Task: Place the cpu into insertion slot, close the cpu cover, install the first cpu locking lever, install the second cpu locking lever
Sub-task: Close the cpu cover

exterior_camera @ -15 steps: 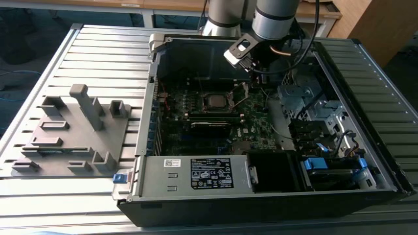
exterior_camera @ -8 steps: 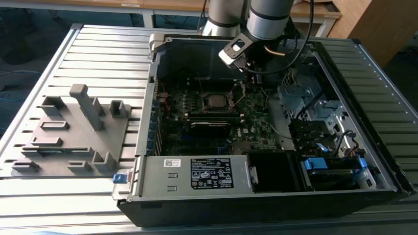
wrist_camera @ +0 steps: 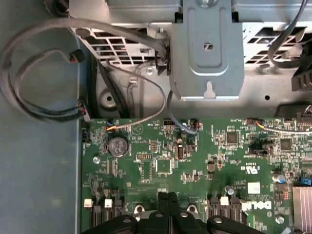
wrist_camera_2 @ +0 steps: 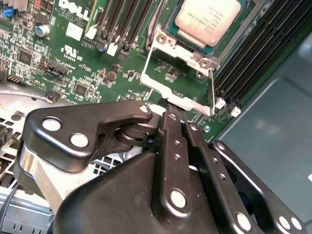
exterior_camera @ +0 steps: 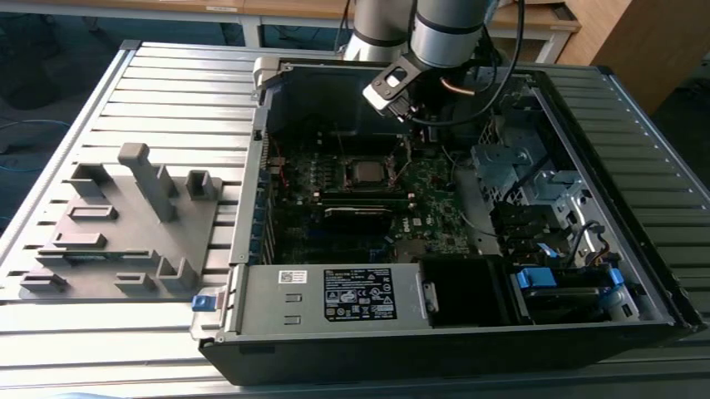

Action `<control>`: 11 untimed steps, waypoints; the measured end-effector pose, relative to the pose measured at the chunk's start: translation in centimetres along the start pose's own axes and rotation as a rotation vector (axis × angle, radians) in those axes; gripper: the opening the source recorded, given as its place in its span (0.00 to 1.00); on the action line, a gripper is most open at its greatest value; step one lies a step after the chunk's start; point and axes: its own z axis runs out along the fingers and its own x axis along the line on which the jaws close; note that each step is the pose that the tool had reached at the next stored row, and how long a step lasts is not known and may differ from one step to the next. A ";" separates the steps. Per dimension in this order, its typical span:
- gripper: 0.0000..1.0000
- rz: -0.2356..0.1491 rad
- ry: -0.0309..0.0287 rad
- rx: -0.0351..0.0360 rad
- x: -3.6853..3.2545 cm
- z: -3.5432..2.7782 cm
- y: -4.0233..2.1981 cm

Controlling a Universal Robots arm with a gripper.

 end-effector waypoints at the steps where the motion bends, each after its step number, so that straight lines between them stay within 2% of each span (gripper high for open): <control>1: 0.11 0.000 0.0000 0.0000 0.00 0.00 -0.12; 11: 0.11 0.000 -0.0001 0.0000 -0.03 0.03 -1.32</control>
